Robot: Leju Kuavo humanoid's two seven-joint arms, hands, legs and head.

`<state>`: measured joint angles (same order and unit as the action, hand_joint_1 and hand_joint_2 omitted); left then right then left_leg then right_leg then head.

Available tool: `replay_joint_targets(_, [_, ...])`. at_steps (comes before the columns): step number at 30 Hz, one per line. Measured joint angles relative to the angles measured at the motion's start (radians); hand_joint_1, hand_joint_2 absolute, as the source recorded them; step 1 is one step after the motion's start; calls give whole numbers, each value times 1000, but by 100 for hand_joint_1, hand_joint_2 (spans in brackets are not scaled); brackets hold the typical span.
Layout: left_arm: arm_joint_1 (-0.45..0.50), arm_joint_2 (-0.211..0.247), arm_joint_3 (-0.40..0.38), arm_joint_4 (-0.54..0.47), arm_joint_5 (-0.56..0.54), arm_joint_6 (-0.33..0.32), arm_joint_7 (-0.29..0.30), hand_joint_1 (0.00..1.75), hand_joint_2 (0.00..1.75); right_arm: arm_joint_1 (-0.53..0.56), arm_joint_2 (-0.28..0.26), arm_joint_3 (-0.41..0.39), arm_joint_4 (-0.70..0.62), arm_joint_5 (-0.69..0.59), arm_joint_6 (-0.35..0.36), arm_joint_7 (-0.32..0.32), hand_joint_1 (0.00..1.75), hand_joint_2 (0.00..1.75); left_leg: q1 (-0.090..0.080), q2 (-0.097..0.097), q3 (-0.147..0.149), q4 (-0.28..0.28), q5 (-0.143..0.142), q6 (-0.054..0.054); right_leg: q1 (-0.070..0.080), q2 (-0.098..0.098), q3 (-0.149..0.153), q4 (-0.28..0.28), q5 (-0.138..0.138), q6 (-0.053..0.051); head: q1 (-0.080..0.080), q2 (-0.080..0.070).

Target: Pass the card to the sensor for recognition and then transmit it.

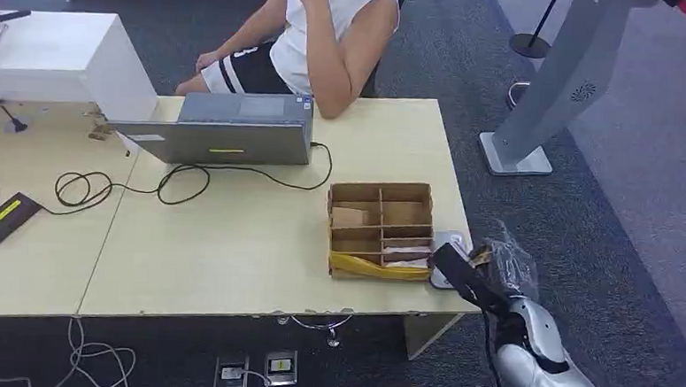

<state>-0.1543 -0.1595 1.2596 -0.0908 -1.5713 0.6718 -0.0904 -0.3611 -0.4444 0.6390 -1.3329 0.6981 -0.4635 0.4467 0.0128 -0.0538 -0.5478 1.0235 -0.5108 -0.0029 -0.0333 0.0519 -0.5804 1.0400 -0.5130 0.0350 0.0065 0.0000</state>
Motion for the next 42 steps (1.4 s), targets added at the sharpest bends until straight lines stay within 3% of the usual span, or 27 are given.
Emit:
replay_joint_targets(11, [0,0,0,0,0,3,0,0,0,-19,52,28,64,-26,51,-31,175,175,0,0,0,0,0,0,0,0,0,0,0,0,0,0])
replay_joint_targets(24, [0,0,0,0,0,5,0,0,0,-61,121,70,179,-54,63,-71,175,175,0,2,3,0,0,0,0,1,2,0,0,0,0,0])
replay_joint_targets(42, [0,0,0,0,0,5,0,0,0,-61,140,91,246,-69,59,-84,175,175,0,3,4,0,0,0,0,2,3,0,0,0,0,0])
